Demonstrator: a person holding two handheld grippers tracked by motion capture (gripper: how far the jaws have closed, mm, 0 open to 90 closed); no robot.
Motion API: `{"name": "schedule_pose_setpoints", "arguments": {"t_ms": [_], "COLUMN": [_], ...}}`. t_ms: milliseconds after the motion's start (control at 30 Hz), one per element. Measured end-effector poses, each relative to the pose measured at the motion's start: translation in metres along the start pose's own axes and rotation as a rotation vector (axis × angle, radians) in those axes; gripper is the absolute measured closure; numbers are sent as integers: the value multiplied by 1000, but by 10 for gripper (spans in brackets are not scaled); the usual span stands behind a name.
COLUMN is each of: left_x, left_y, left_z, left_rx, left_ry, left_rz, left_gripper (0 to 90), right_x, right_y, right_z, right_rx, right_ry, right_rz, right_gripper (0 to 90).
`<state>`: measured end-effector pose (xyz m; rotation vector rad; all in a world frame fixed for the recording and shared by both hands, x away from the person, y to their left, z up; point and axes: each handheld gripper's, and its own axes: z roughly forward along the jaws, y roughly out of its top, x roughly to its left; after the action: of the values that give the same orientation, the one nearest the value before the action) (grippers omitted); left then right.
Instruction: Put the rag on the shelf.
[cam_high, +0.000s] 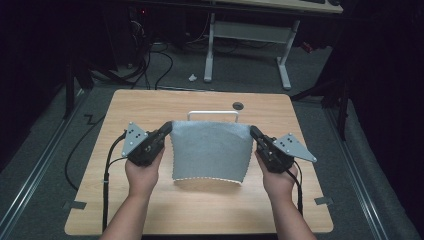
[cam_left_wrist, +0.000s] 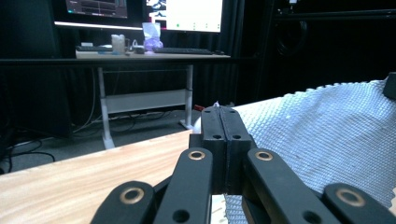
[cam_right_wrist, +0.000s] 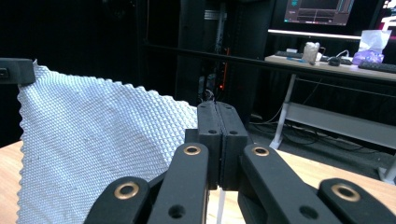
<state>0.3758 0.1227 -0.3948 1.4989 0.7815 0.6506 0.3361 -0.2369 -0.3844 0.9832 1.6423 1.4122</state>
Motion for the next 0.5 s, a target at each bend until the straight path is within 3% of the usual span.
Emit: {"name": "schedule_pose_setpoints", "arguments": {"t_ms": [200, 500], "left_x": [4, 18], "left_y": [12, 28], "left_z": [12, 33], "left_rx": [4, 4], "left_ry": [11, 38], "left_rz": [36, 74], "left_gripper": [900, 900], "right_x": [-9, -21], "right_y": [9, 26], "right_z": [10, 38], "right_rx": [-6, 6], "right_ry": [-7, -27], "right_rz": [20, -3], "right_gripper": [900, 900]}}
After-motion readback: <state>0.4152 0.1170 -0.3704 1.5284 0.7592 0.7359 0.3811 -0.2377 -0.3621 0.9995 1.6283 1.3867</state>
